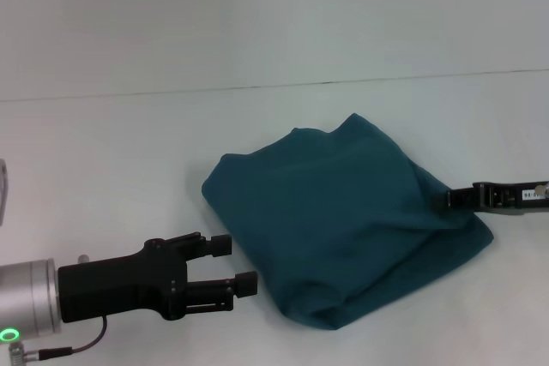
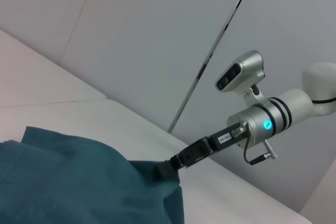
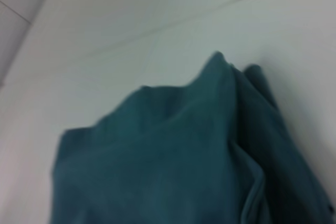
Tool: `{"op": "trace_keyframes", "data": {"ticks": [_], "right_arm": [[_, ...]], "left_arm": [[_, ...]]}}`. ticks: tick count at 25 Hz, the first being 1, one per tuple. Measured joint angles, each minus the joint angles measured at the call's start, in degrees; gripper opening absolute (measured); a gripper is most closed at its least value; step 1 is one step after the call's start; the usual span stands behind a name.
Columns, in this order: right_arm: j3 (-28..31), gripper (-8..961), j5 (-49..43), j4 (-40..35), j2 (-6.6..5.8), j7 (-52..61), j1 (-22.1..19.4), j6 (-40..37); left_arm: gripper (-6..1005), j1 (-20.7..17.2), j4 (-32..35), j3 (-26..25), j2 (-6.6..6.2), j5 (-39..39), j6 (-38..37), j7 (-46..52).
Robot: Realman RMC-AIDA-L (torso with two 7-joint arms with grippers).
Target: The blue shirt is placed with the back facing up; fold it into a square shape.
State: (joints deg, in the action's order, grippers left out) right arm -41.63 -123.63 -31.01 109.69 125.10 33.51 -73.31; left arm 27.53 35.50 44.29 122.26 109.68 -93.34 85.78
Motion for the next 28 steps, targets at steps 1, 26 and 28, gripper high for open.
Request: {"op": "trace_keyframes", "data": {"ticks": [1,26,28], "right_arm": [[0.2,473,1.6,-0.2,-0.02,-1.1,-0.2,-1.0],[5.6,34,14.8,-8.8,1.64,-10.1,-0.5,-15.5],[6.0,34,15.0,-9.4,1.59,-10.0,-0.5,-15.8]], "left_arm": [[874,0.0,0.0,0.0,0.00,0.0,0.0,0.0],[874,-0.1,0.0,0.0,-0.24,0.0,-0.5,0.1],[874,-0.2,0.0,0.0,-0.20,0.0,-0.6,0.2]]}}
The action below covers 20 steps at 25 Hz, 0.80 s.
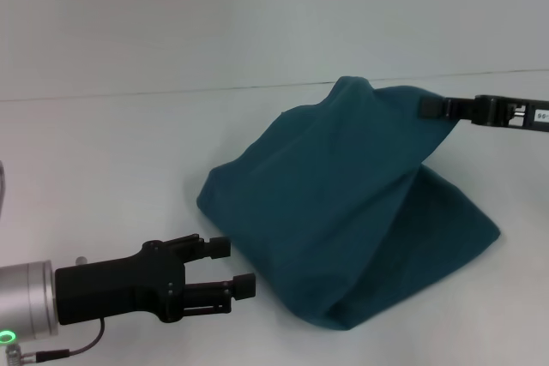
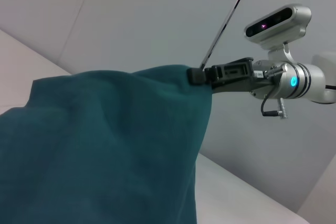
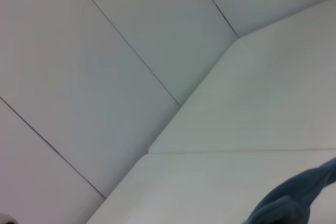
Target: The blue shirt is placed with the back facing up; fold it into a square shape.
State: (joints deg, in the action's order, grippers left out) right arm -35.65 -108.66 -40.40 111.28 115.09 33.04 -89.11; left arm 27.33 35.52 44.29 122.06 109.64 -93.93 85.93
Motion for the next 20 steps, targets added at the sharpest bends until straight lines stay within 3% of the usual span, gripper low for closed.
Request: {"op": "trace_keyframes", "data": {"ticks": [11,20], "right_arm": [[2.7,35,0.6,-1.3,-0.47,-0.5,-0.2,-3.1],[3.0,36,0.9,-1.3,-0.17,-2.0,0.6,-3.3]], "left_arm": [[874,0.1,0.0,-0.3,0.05,-0.1,-0.3,0.4],[873,0.3,0.0,-0.1,0.11,-0.2,0.1,0.6]]}}
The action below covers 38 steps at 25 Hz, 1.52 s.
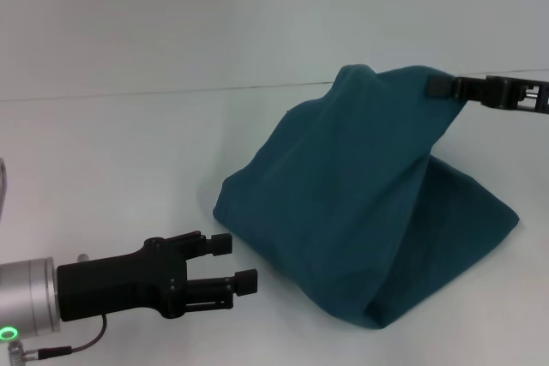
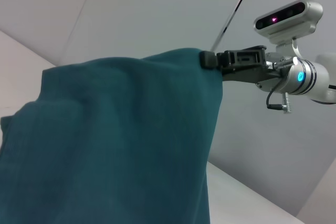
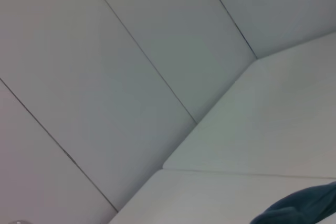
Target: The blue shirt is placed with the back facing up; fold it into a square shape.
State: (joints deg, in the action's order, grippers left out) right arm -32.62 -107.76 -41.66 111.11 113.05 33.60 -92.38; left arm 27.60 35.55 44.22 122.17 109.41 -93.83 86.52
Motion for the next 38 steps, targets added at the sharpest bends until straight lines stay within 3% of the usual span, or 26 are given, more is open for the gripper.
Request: {"op": "trace_keyframes", "data": {"ticks": [9,19,26,33,38], "right_arm": [[0.0,37,0.2,0.6,0.25,-3.2,-1.1,2.9],[-0.4,38,-4.3,2.1,2.44,-5.6,-4.7,15.2],[-0.4,39,-5.9,5.7,2.68,-5.7,-6.0,25.7],[1.5,305,-5.4,5.6,3.67,-7.1,-6.1,31.8],[0.2,483,-5.9,5.4,2.10,-5.2,-3.0,29.1]], "left_arm": [[874,0.0,0.0,-0.2,0.06,0.1,0.3,0.1],[873,0.0,-0.4,0.0,0.25,0.2,0.6,0.1],[874,0.0,-0.9,0.0,0.27,0.3,0.7,0.2],[874,0.0,-0.9,0.0,0.27,0.3,1.2,0.2],[873,0.1,-0.9,-0.3,0.19,0.0,1.3,0.2]]}}
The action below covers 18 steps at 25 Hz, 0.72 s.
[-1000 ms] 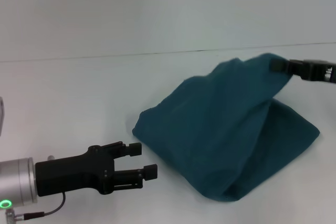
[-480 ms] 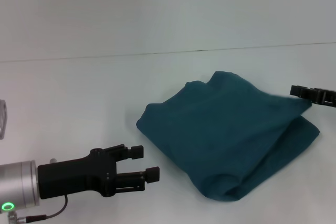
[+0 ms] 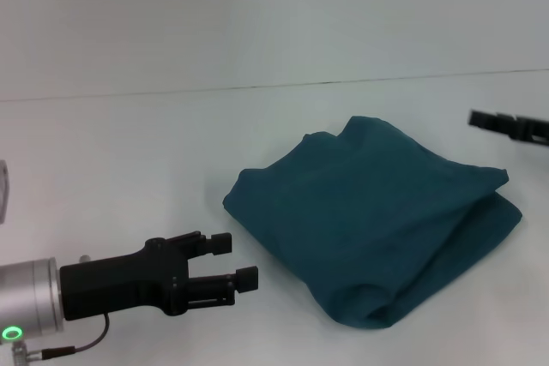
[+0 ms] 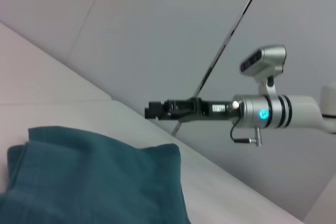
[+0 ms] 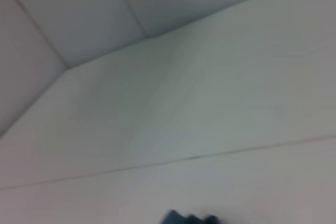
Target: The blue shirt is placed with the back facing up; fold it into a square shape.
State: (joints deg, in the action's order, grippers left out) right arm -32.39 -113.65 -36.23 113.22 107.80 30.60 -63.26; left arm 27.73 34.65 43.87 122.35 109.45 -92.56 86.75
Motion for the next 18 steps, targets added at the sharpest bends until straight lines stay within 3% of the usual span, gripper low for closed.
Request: {"op": "trace_keyframes", "data": {"ticks": [4,5,10,18], "right_arm": [[-2.9,543,-0.2,0.4,-1.99,5.4,2.9,-2.2],[-5.2,559,-1.0,0.5,-3.03,9.4,4.1,-3.1],[-7.9,634,-5.5,0.6,-4.41,17.0,6.3,-4.8],[-8.3,622,-10.6,1.5,-3.67,20.5,8.6,-5.0]], "left_arm": [[874,0.1,0.2,-0.2,-0.01,-0.7,0.1,0.1],[874,0.1,0.3,-0.2,0.03,-0.9,0.5,0.3],[874,0.1,0.4,-0.3,0.07,-1.1,3.0,1.5],[873,0.2,0.3,-0.9,0.07,-1.2,6.4,1.6]]}}
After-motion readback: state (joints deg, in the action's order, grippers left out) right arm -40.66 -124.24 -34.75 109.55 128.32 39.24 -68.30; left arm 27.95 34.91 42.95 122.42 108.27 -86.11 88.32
